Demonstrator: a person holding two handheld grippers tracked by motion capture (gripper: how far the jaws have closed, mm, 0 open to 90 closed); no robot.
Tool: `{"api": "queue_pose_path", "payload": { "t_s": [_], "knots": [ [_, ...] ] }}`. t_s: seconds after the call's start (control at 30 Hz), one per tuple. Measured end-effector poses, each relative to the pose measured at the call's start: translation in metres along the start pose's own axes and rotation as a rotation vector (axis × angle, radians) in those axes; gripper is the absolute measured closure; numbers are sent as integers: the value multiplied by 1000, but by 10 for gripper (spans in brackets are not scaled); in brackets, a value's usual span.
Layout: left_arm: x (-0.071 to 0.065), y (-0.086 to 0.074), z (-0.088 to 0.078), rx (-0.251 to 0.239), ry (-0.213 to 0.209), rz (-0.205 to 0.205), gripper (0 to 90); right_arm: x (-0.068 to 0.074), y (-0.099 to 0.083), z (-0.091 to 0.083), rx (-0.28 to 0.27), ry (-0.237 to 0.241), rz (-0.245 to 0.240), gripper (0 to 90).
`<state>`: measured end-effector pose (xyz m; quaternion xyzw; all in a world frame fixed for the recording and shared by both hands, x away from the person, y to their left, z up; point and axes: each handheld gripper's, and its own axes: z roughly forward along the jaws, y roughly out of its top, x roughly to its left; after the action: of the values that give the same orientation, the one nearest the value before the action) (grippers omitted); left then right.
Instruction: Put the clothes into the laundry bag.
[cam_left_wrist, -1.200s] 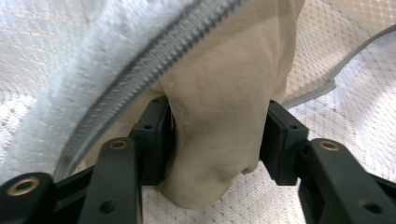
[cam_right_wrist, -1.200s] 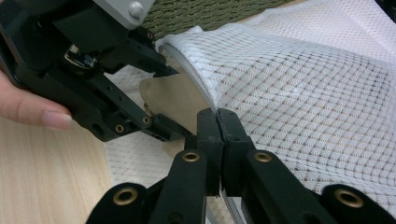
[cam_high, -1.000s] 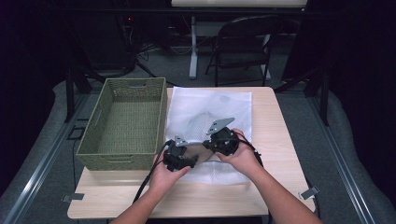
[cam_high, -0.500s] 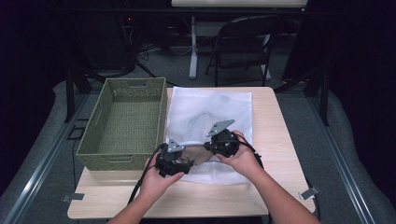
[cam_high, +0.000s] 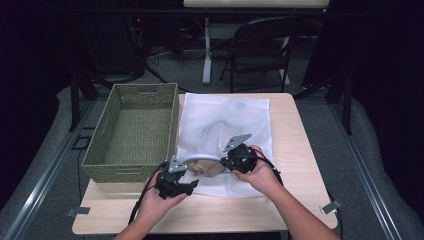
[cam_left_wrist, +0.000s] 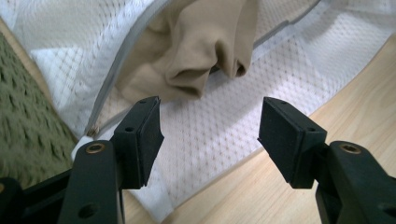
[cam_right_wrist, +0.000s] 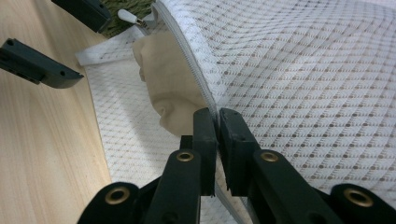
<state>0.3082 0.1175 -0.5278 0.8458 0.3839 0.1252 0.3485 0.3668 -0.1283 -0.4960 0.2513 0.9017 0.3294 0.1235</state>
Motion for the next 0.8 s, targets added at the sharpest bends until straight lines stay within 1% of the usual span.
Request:
{"api": "queue_pose_path", "payload": {
  "t_s": [0.03,0.07,0.1,0.17,0.2,0.23,0.27,0.33,0.37,0.43,0.47,0.5,0.53,0.57,0.63,0.73,0.8],
  "knots": [
    [0,-2,0,3,5,2,389,0,-1,0,-5,4,7,841],
    [1,-4,0,13,-1,-5,389,1,-3,1,-7,4,12,835],
    [1,-5,1,12,0,-12,390,1,-4,0,-1,5,10,828],
    [3,-8,0,22,0,-1,391,1,-6,-1,-6,6,18,820],
    [3,-10,0,19,-5,-10,392,2,-8,-1,-21,8,31,817],
    [4,-11,1,13,-8,-16,392,2,-9,-2,-22,12,36,815],
    [5,-11,1,17,-18,-12,392,2,-10,-3,-25,16,38,808],
    [4,-13,3,15,-13,-20,392,4,-12,-3,-29,15,44,791],
    [4,-14,4,16,-17,-22,392,5,-13,-3,-36,16,51,782],
    [5,-15,4,21,-19,-13,393,6,-15,-4,-36,19,58,762],
    [5,-17,5,17,-13,-17,393,7,-16,-5,-35,14,61,748],
    [5,-17,5,21,-18,-16,395,8,-17,-6,-43,12,65,736],
    [5,-18,6,13,-12,-20,395,8,-18,-8,-45,9,66,716],
    [6,-19,5,17,-18,-19,395,10,-19,-9,-50,6,70,704],
    [6,-19,5,13,-16,-17,397,12,-21,-11,-54,-16,67,680],
    [6,-20,5,9,-15,-8,400,15,-25,-15,-52,-35,63,652],
    [6,-21,4,13,-21,-9,400,17,-29,-17,-57,-46,71,636]
  ]
}}
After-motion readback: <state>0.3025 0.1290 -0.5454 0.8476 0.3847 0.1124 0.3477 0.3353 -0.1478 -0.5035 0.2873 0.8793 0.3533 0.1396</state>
